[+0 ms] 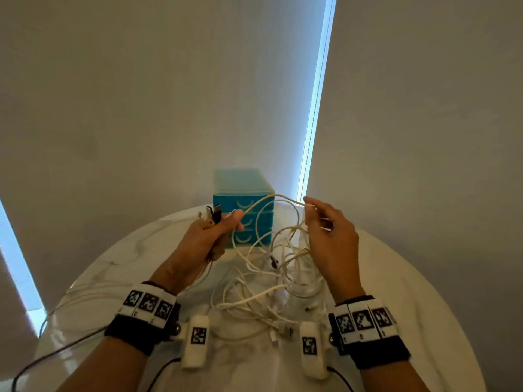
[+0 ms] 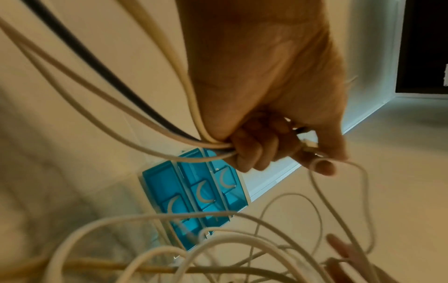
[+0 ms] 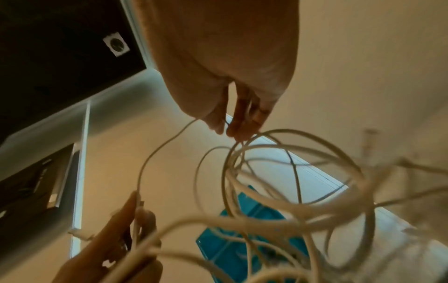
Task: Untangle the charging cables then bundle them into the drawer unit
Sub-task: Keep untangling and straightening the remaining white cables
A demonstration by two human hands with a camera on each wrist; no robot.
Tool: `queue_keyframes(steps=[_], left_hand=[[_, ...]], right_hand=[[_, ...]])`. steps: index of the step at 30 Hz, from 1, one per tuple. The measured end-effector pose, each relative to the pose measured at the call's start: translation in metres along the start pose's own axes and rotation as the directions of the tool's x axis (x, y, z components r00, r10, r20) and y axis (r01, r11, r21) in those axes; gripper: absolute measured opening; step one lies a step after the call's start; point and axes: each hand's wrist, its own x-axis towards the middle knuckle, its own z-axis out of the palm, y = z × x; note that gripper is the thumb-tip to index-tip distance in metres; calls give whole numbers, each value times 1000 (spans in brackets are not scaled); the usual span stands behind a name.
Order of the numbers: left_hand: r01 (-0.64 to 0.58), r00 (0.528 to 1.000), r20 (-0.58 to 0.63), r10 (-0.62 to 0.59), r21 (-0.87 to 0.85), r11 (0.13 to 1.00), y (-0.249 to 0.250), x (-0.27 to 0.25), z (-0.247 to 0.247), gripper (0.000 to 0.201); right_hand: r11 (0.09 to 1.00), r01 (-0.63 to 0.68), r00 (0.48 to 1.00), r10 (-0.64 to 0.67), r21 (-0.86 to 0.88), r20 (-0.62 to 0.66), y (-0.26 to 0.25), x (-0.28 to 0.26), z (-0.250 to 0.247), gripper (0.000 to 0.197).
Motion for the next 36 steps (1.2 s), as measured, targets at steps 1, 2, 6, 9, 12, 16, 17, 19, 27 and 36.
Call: queue_keyframes(steps=[1,2,6,9,12,16,17,19,27,36], left_hand=[[8,998,-61,-8,7,1000,0,0,-2,41],[10,993,-116,-8,19,1000,-2,2,-5,35],[-16,968,-240,81,260,966,5,-1,-4,18],[-108,976,-155,154,273,956,24,-13,14,18],[-125,992,65,107,488,864,31,-21,24,34],[-145,987,44,155,665,732,23,-13,23,40],[-131,983,-19,181,616,777,23,-12,22,40],[-142,965,-124,230,487,862,25,-11,18,40],[-134,940,-292,176,158,978,21,-6,15,42],[-190,975,-2,220,499,846,26,-7,14,36]], right_hand=[[999,-27,999,28,-19,39,2,-4,4,16],[998,-57,997,59,-33,54,4,-6,6,15],[998,-67,998,67,15,-3,2,-5,3,26],[999,-16,996,19,-39,87,-2,-12,11,26],[998,30,991,-22,-63,130,-1,-20,20,19],[998,44,990,-37,-55,134,2,-16,20,12],[997,7,984,6,-73,179,3,-15,20,14],[986,-71,950,114,-153,290,8,-16,20,19],[970,-63,916,150,-234,371,7,-20,20,17],[987,131,985,-119,89,-125,-24,-19,20,4]])
